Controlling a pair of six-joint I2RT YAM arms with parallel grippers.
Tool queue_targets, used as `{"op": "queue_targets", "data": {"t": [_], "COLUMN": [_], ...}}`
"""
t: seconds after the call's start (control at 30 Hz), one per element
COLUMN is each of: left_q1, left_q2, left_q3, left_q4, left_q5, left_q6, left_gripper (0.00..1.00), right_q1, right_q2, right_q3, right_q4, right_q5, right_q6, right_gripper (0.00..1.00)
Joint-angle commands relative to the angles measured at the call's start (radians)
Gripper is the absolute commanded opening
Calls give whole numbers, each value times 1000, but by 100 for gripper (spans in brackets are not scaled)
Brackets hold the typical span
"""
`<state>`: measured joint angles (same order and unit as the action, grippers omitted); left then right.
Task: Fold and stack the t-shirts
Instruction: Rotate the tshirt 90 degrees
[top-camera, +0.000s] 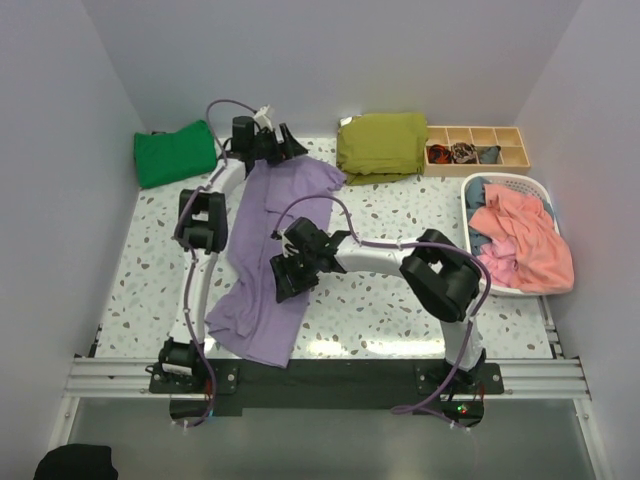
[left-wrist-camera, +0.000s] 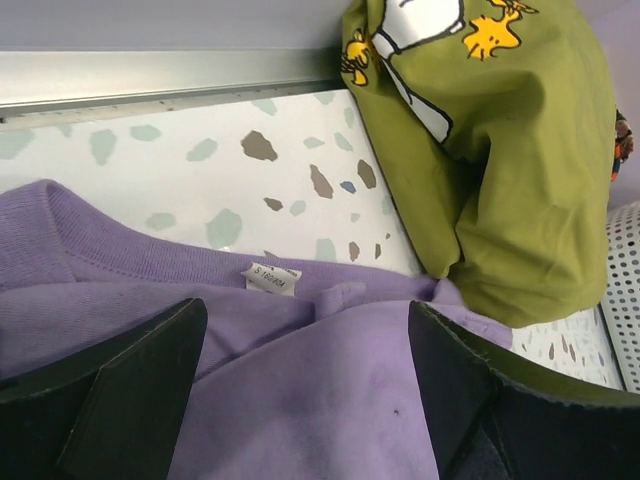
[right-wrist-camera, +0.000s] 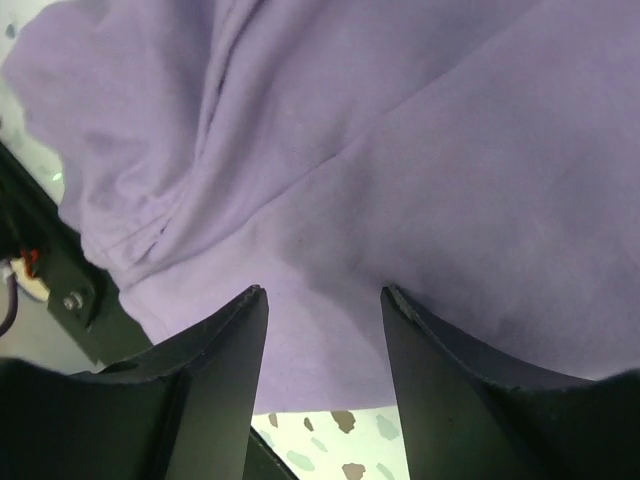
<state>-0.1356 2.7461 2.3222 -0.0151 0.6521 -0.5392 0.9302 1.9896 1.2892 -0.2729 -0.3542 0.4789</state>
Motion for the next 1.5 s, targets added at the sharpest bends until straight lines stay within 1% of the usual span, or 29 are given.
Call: {"op": "queue_targets", "data": {"t": [0.0, 0.2, 0.27, 0.3, 0.33, 0.4, 0.43, 0.47, 0.57, 0.63, 0.7, 0.73, 0.8, 0.83, 0.87, 0.9, 0.93, 0.97, 1.0, 1.03, 1.07, 1.1, 1.13, 1.17, 1.2, 1.23, 1.33, 1.4, 1.47], "left_q1": [79, 136, 158, 163, 163, 163, 162, 160, 146, 143, 108, 103, 93, 90, 76, 68, 61, 48, 47, 47, 45, 36, 12, 1, -8, -22, -67, -85, -113], "left_q2": [44, 50, 44, 43, 38, 26, 18, -6, -72, -114, -183, -233, -299, -403, -467, -536, -686, -759, -828, -952, -1003, -1052, -1141, -1190, -1239, -1343, -1544, -1676, -1759], "left_q3": [13, 23, 23, 23, 23, 23, 17, 13, 8, 11, 5, 2, -56, -108, -251, -342, -450, -656, -758, -949, -1028, -1096, -1207, -1268, -1329, -1453, -1624, -1682, -1754], "left_q4": [-29, 0, -2, 33, 41, 73, 89, 128, 156, 156, 156, 149, 94, 72, -18, -54, -71, -80, -79, -54, -42, -52, -121, -144, -157, -160, -201, -236, -295], "left_q5": [-77, -97, -98, -101, -94, -72, -46, -33, -8, 3, 17, 36, 55, 37, -1, -59, -178, -234, -288, -348, -358, -408, -449, -475, -486, -474, -428, -389, -384], "left_q6": [8, -5, -10, -10, -13, -34, -48, -73, -84, -81, -81, -79, -77, -71, -33, -12, 1, 1, -14, -60, -64, -58, -44, -44, -50, -71, -131, -168, -223], "left_gripper": [88, 87, 87, 87, 87, 87, 87, 87, 89, 91, 93, 96, 100, 100, 100, 100, 100, 100, 100, 100, 100, 100, 100, 100, 100, 100, 100, 100, 100], "right_q1": [-4, -7, -8, -7, -8, -14, -14, -14, -14, -21, -34, -48, -67, -83, -93, -105, -129, -139, -145, -145, -143, -133, -125, -111, -99, -97, -103, -110, -111], "right_q2": [37, 29, 23, 20, 14, 2, -26, -43, -133, -182, -254, -274, -333, -350, -365, -370, -376, -385, -405, -410, -410, -402, -399, -399, -411, -420, -443, -440, -414], "right_q3": [9, -57, -64, -62, -51, -50, -57, -65, -85, -85, -85, -85, -77, -74, -70, -54, -54, -62, -79, -80, -71, -65, -61, -65, -74, -89, -142, -157, -153], "right_q4": [-184, -209, -207, -228, -236, -204, -177, -146, -48, -23, -3, -3, -12, -21, -60, -87, -106, -109, -106, -106, -114, -121, -127, -129, -124, -118, -111, -109, -129], "right_q5": [276, 415, 449, 515, 530, 506, 430, 399, 334, 346, 348, 351, 369, 377, 402, 405, 397, 356, 330, 311, 231, 189, 169, 166, 184, 201, 320, 331, 325], "right_q6": [9, 47, 35, 29, 15, -49, -72, -91, -128, -141, -145, -143, -138, -138, -134, -132, -132, -146, -152, -158, -181, -189, -195, -198, -194, -181, -138, -123, -99], "right_gripper": [55, 54, 54, 54, 54, 54, 53, 53, 53, 54, 54, 54, 55, 55, 56, 55, 55, 55, 55, 55, 55, 54, 54, 54, 54, 54, 55, 55, 55]}}
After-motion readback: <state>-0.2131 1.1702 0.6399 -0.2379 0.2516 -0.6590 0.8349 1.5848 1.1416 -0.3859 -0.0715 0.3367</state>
